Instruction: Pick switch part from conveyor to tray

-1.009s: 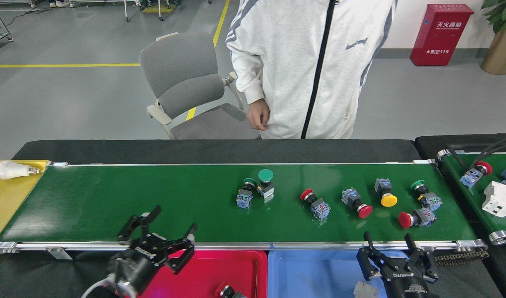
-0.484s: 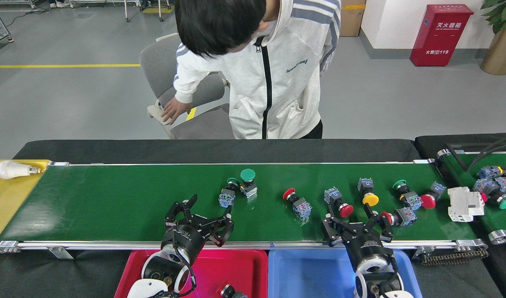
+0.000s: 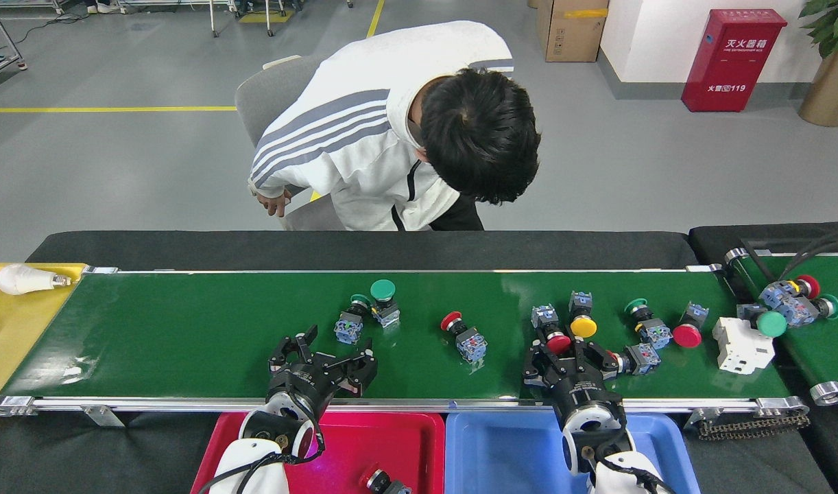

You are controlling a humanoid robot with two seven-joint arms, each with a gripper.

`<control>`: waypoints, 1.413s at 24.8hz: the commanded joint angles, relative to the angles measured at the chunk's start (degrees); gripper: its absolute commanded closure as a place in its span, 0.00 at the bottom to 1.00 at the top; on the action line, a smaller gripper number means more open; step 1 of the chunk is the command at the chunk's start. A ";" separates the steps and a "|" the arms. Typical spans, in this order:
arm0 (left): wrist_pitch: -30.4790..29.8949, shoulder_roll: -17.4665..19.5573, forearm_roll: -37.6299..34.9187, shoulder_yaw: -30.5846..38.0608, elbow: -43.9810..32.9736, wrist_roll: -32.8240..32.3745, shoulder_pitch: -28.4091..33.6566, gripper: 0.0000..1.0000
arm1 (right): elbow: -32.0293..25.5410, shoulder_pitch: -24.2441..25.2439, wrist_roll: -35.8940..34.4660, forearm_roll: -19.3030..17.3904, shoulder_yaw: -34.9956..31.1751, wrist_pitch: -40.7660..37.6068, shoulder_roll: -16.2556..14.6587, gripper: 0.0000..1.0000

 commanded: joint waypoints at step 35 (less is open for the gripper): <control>-38.28 21.31 15.84 11.14 -35.03 17.53 36.94 0.00 | -22.64 18.16 -6.36 -0.27 -0.73 -18.78 -2.50 0.01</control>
